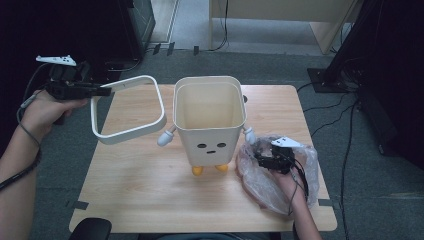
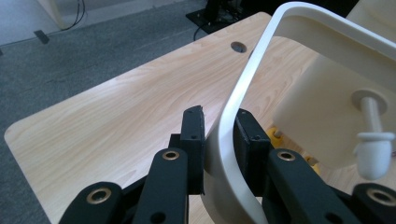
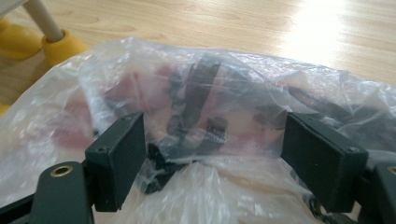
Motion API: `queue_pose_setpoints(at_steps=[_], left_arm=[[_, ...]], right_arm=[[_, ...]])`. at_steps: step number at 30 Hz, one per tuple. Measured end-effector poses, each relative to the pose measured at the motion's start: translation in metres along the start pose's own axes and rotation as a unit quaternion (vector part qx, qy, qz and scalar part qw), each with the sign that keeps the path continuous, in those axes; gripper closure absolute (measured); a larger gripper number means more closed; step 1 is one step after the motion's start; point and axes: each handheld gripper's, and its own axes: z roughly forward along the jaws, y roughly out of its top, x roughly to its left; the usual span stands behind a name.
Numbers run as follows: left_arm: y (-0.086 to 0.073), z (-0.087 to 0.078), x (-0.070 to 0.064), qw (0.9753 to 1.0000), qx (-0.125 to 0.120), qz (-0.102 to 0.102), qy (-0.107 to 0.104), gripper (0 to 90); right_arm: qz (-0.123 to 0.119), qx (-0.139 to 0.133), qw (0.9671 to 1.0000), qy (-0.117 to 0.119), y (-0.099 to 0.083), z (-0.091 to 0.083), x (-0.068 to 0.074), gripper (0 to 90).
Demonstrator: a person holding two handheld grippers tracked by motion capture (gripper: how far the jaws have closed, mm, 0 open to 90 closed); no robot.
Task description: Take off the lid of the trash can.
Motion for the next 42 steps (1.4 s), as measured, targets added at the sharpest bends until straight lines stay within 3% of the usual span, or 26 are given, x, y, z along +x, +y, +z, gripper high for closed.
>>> queue_pose_setpoints(at_steps=[8, 13, 22, 30, 36, 42], left_arm=[[-0.018, 0.01, 0.01, 0.9999, 0.007, -0.003, 0.01, 76.5], [-0.027, 0.015, 0.014, 0.9999, 0.007, -0.003, 0.013, 76.6], [-0.039, 0.019, 0.021, 0.9998, 0.006, -0.001, 0.02, 76.5], [-0.059, 0.037, 0.024, 0.9996, 0.023, 0.004, 0.014, 76.4], [-0.071, 0.051, 0.022, 0.9994, 0.027, 0.021, 0.005, 76.4], [-0.085, 0.068, 0.019, 0.9993, 0.03, 0.02, -0.007, 76.3]], right_arm=[[0.019, 0.03, 0.9986, 0.04, -0.008, -0.008, 0.0, 22.1], [0.011, 0.059, 0.9974, 0.04, -0.019, 0.002, 0.0, 21.6], [-0.034, 0.039, 0.9985, 0.016, -0.02, 0.011, 0.004, 20.1], [-0.03, 0.035, 0.9989, 0.011, -0.017, 0.016, 0.0, 20.0], [-0.03, 0.035, 0.9989, 0.009, -0.017, 0.016, 0.0, 20.0], [-0.03, 0.035, 0.9989, 0.008, -0.016, 0.018, -0.002, 20.7]])
